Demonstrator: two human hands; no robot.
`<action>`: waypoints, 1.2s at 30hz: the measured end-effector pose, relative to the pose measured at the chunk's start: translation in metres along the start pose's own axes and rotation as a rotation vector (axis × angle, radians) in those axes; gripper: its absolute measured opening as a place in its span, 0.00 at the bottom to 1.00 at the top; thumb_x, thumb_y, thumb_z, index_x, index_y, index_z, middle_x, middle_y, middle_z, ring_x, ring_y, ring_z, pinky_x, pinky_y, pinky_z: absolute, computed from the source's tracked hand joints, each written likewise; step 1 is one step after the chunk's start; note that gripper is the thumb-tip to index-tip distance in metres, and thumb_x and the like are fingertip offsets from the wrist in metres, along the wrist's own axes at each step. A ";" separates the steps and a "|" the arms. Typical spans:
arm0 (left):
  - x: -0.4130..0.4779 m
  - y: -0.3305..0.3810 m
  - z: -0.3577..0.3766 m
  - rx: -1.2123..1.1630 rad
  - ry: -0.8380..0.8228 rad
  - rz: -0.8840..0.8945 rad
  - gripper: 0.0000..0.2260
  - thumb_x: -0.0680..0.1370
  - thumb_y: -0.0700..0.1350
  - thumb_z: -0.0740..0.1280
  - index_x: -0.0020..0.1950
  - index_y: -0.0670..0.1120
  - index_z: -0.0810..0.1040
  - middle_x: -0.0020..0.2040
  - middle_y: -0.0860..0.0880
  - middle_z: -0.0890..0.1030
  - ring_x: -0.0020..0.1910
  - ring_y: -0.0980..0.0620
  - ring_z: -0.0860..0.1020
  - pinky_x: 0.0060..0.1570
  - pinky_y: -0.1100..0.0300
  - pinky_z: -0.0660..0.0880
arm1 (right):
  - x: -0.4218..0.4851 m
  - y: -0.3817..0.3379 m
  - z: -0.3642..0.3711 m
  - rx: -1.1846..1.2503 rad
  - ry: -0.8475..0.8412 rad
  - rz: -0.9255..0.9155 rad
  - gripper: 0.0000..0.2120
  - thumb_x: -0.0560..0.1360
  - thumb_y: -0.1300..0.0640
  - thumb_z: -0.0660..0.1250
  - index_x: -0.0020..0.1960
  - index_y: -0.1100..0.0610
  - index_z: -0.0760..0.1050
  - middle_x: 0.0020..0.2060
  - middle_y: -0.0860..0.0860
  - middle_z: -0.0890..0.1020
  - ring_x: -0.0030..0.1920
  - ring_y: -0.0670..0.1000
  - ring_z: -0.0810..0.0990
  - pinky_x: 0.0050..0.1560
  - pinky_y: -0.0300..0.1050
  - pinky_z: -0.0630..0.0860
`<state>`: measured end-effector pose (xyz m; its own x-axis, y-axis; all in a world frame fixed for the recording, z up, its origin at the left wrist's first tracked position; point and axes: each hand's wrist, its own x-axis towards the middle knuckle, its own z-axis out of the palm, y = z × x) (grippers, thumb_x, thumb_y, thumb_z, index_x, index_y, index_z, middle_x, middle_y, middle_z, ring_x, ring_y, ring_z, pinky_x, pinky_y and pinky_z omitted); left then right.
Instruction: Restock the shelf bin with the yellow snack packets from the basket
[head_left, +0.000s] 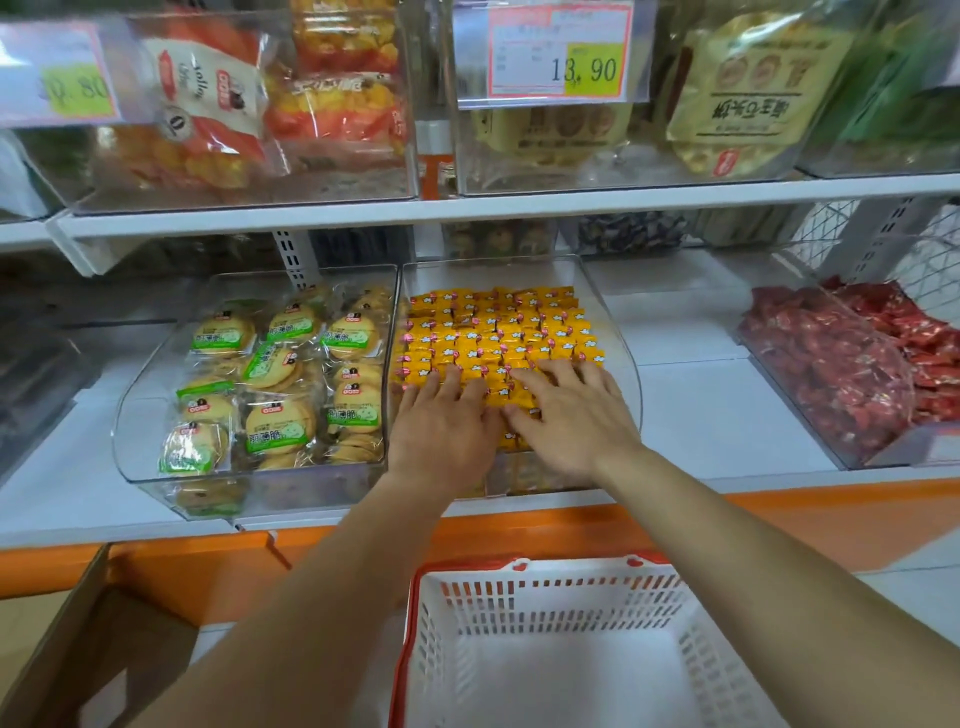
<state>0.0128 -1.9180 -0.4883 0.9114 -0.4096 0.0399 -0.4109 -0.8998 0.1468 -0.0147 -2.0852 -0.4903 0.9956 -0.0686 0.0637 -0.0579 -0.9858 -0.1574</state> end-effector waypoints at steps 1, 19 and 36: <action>-0.001 0.001 0.000 0.000 0.027 -0.010 0.26 0.85 0.59 0.47 0.82 0.51 0.57 0.83 0.44 0.54 0.82 0.42 0.50 0.79 0.41 0.47 | 0.002 0.000 -0.001 0.039 0.039 -0.003 0.29 0.77 0.32 0.45 0.77 0.37 0.56 0.76 0.48 0.60 0.75 0.56 0.55 0.75 0.56 0.53; 0.096 -0.012 0.004 0.063 -0.041 -0.087 0.28 0.84 0.61 0.44 0.83 0.56 0.45 0.84 0.48 0.42 0.82 0.43 0.40 0.78 0.42 0.40 | 0.082 0.012 -0.002 0.004 -0.033 0.009 0.29 0.80 0.36 0.43 0.80 0.41 0.47 0.81 0.47 0.46 0.80 0.54 0.42 0.78 0.55 0.42; 0.136 -0.020 -0.002 0.083 -0.057 -0.085 0.26 0.85 0.57 0.45 0.83 0.53 0.50 0.84 0.47 0.50 0.82 0.42 0.51 0.78 0.39 0.45 | 0.129 0.013 -0.003 0.018 -0.092 0.093 0.30 0.80 0.38 0.44 0.80 0.42 0.49 0.81 0.49 0.51 0.80 0.56 0.50 0.78 0.57 0.45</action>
<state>0.1455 -1.9552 -0.4843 0.9410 -0.3374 -0.0260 -0.3352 -0.9399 0.0645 0.1127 -2.1073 -0.4814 0.9886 -0.1445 -0.0421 -0.1497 -0.9729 -0.1763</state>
